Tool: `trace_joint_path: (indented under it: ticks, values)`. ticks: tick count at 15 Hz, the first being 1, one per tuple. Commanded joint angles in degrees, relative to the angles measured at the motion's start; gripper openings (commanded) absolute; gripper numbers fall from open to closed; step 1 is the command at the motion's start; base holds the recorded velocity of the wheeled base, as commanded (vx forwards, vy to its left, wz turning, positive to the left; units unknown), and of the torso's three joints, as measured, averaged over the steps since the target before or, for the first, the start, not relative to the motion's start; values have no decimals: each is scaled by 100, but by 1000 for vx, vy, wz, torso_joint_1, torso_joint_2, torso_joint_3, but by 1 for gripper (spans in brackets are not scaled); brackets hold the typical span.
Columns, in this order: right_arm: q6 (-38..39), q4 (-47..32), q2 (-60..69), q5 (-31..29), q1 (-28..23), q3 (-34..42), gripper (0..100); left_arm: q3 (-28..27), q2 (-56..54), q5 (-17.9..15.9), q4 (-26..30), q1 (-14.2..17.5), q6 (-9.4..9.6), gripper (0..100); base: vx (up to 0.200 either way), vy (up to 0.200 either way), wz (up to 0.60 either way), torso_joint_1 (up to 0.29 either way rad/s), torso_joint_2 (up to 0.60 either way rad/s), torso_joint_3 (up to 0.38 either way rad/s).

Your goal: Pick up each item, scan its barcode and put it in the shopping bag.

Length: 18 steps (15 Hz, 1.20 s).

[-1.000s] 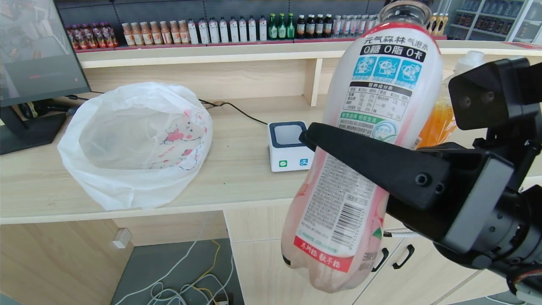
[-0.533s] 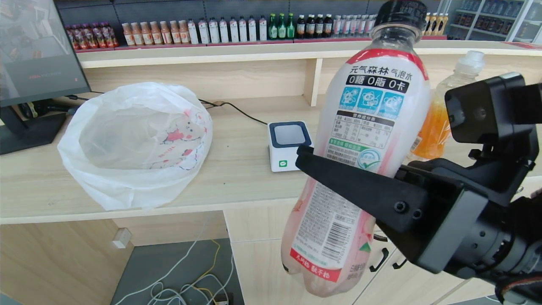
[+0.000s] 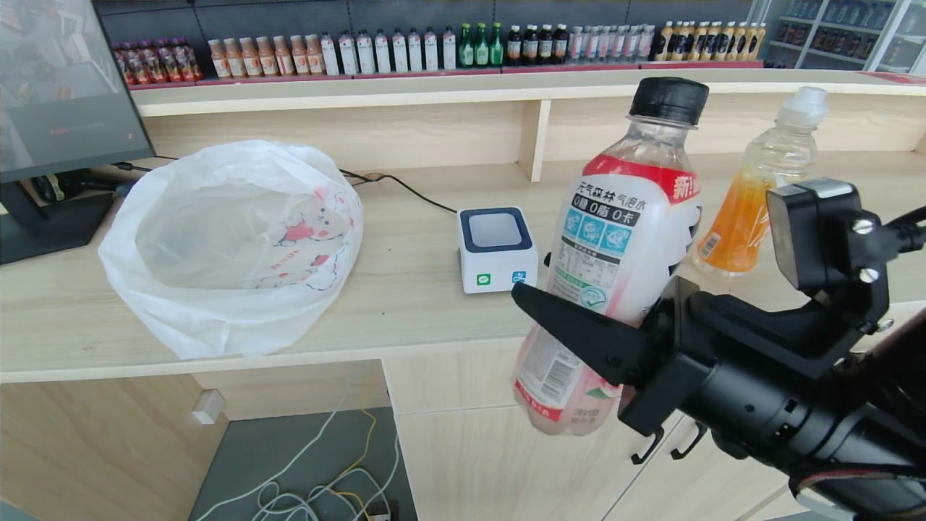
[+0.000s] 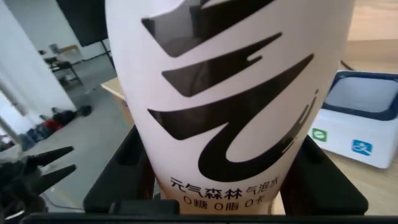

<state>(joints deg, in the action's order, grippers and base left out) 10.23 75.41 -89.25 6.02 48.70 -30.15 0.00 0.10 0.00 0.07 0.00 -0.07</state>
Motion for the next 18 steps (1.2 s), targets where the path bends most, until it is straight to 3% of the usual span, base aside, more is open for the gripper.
trace_joint_path:
  ticks: [1, 4, 10, 15, 18]
  values:
    - [-311, 0, -84, -435, -230, 18, 0, 0, -1, 0, 1, 0, -1, 100, 0, 0, 0, 0, 0, 0]
    - [-1410, -79, -66, -593, -1073, -97, 0, 0, -1, 0, 1, 0, -1, 100, 0, 0, 0, 0, 0, 0]
    - [-2104, 35, -119, -646, -2084, -659, 0, 0, -1, 0, 1, 0, -19, 100, 0, 0, 0, 0, 0, 0]
    - [-2113, 61, -181, -646, -2207, -967, 0, 0, -1, 0, 1, 9, -19, 100, 0, 0, 0, 0, 0, 0]
    - [-2130, 545, -286, -840, -2225, -932, 0, 0, -1, 0, 1, 0, -19, 100, 0, 67, 0, 1, 1, 2]
